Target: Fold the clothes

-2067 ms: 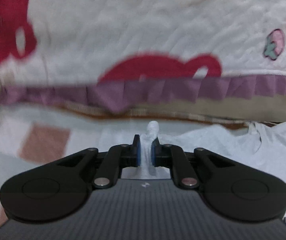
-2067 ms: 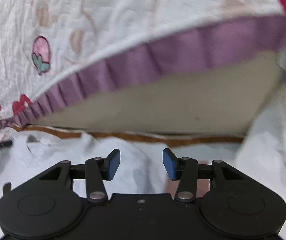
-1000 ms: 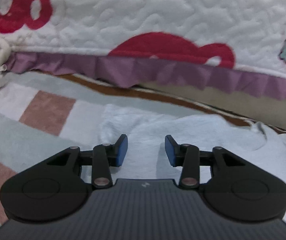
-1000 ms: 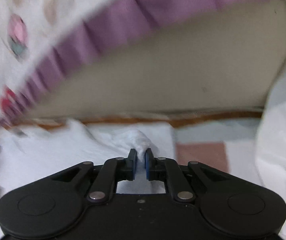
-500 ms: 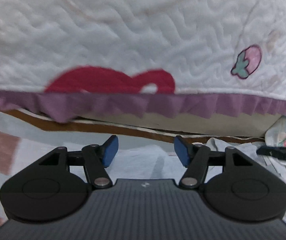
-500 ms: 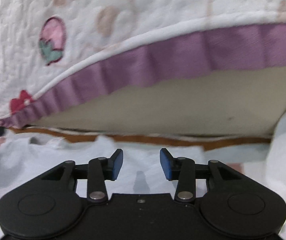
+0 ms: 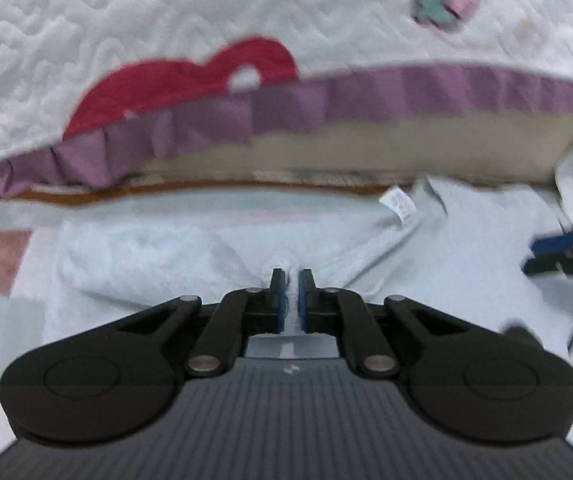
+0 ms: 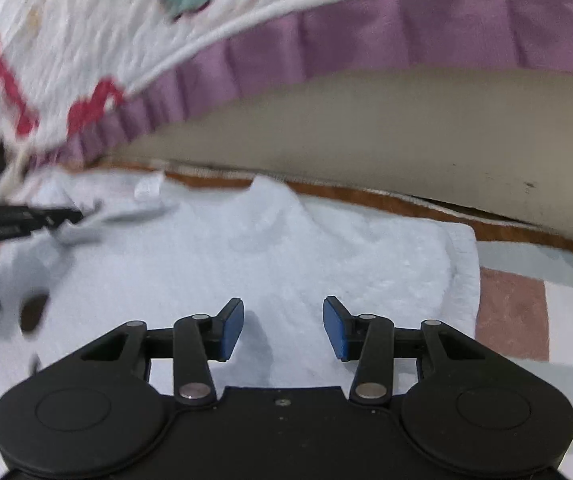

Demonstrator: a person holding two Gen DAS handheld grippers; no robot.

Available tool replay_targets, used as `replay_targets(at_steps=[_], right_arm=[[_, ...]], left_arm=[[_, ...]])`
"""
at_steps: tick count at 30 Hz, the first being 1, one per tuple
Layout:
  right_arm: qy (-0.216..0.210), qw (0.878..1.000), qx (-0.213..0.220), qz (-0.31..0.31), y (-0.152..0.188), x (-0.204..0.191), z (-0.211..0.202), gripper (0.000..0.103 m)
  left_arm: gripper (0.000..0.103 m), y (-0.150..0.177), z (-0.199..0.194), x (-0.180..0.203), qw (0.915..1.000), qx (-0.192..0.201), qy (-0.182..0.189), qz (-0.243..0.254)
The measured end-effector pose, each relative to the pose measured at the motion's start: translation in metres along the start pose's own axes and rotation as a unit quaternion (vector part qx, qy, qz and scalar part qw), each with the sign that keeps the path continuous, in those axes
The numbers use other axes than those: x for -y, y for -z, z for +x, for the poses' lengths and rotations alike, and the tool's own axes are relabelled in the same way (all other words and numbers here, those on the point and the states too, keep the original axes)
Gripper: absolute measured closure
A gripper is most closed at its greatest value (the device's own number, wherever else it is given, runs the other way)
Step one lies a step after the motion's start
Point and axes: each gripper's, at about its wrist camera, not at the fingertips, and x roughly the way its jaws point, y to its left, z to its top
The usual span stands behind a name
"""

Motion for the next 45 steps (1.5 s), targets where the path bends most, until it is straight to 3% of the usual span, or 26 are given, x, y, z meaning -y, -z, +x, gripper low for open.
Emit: replay_targets(at_steps=[3, 8, 11, 13, 15, 17, 19, 21, 22, 23, 26, 29, 35, 38, 40, 41, 45], right_arm=[[-0.008, 1.0, 0.006, -0.026, 0.008, -0.001, 0.0, 0.045], [-0.009, 0.999, 0.012, -0.05, 0.016, -0.008, -0.003, 0.036], [-0.014, 0.998, 0.011, -0.053, 0.019, -0.008, -0.006, 0.036], [-0.02, 0.999, 0.012, -0.048, 0.019, -0.005, -0.006, 0.036], [-0.028, 0.999, 0.009, -0.036, 0.016, -0.002, -0.006, 0.036], [-0.036, 0.999, 0.012, -0.01, 0.008, 0.005, -0.009, 0.036], [-0.035, 0.999, 0.027, 0.021, -0.002, 0.013, -0.013, 0.036], [-0.03, 0.998, 0.042, 0.042, -0.016, 0.018, -0.015, 0.036], [-0.026, 0.998, 0.045, 0.045, -0.023, 0.018, -0.014, 0.036], [-0.023, 0.998, 0.046, 0.047, -0.031, 0.018, -0.012, 0.036], [-0.019, 0.997, 0.049, 0.055, -0.053, 0.017, -0.003, 0.036], [-0.013, 0.997, 0.043, 0.061, -0.067, 0.011, 0.015, 0.036], [0.01, 0.997, 0.018, 0.071, -0.082, -0.002, 0.06, 0.036], [0.026, 0.998, 0.008, 0.058, -0.081, -0.011, 0.079, 0.036], [0.051, 0.998, 0.01, 0.026, -0.08, -0.02, 0.083, 0.068], [0.071, 0.997, 0.022, 0.005, -0.08, -0.025, 0.081, 0.092], [0.1, 0.991, 0.092, 0.0, -0.08, -0.038, 0.063, 0.093]], left_arm=[[0.097, 0.008, -0.001, 0.007, 0.9998, 0.006, -0.015, 0.011], [0.092, 0.0, 0.006, 0.0, 0.9996, 0.002, -0.009, -0.028], [0.098, -0.012, 0.016, 0.0, 0.9996, 0.006, -0.023, -0.012], [0.098, -0.024, 0.01, 0.003, 0.9977, 0.045, -0.05, 0.006], [0.098, -0.033, -0.006, 0.007, 0.9906, 0.115, -0.071, 0.025], [0.094, -0.033, -0.015, 0.005, 0.9862, 0.148, -0.074, 0.007], [0.093, -0.027, -0.011, -0.006, 0.9913, 0.116, -0.056, -0.028], [0.073, -0.019, -0.007, -0.017, 0.9936, 0.085, -0.041, -0.063], [0.056, -0.01, -0.009, -0.023, 0.9932, 0.073, -0.039, -0.081], [0.052, -0.001, -0.011, -0.028, 0.9924, 0.061, -0.038, -0.1], [0.052, 0.012, -0.018, -0.043, 0.9915, 0.037, -0.044, -0.116], [0.052, 0.006, -0.028, -0.059, 0.993, 0.05, -0.054, -0.092], [0.05, 0.003, -0.023, -0.098, 0.9894, 0.058, -0.082, -0.105], [0.05, 0.004, -0.02, -0.112, 0.9896, 0.05, -0.078, -0.111], [0.05, 0.005, -0.02, -0.116, 0.9888, 0.044, -0.082, -0.117], [0.05, 0.006, -0.021, -0.118, 0.9884, 0.041, -0.084, -0.12], [0.049, 0.009, -0.02, -0.126, 0.9859, 0.023, -0.098, -0.133]])
